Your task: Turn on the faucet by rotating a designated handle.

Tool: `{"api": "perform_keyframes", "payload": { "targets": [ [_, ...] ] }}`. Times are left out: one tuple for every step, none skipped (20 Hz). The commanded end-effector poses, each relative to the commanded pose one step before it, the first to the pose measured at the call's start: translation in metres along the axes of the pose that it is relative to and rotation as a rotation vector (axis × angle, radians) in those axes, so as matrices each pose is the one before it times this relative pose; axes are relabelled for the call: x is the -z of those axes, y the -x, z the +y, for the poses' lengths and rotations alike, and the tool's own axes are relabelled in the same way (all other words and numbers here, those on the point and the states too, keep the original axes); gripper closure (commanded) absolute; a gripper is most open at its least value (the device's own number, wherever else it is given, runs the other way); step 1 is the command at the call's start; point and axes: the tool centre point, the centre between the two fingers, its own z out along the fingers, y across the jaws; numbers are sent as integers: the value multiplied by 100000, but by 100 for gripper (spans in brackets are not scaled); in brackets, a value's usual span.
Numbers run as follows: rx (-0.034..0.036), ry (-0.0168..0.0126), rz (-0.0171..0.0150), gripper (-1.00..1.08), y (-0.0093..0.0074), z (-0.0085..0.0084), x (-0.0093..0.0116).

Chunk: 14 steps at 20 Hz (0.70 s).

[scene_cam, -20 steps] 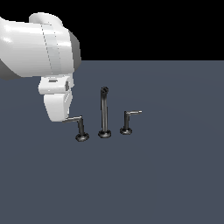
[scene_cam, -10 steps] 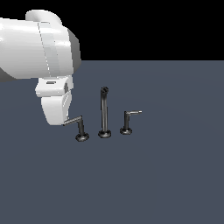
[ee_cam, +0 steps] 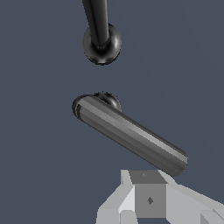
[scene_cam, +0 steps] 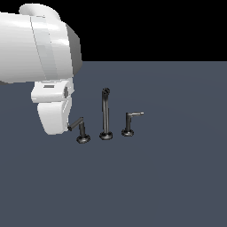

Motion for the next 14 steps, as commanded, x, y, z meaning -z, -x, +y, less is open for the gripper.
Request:
{"api": "perform_keyframes", "payload": {
  "targets": [
    [-11, 32, -20, 108, -2, 19, -2],
    [-48, 56, 42, 108, -367, 208, -2],
    [-48, 56, 42, 108, -368, 208, -2],
    [0, 0, 0, 108, -349, 215, 28],
    [-73, 85, 64, 108, -379, 204, -17],
    [-48, 56, 42, 108, -369, 208, -1],
    [-28, 32, 24, 108, -362, 211, 11],
    [-48, 56, 42, 108, -370, 208, -1],
    [-47, 56, 42, 108, -371, 208, -1],
    [-47, 56, 42, 108, -372, 208, -1],
    [0, 0, 0, 108, -354, 215, 27],
    [-72, 86, 64, 108, -383, 204, -15],
    [-46, 57, 42, 108, -375, 207, -1],
    [0, 0, 0, 108, 0, 0, 0]
  ]
}}
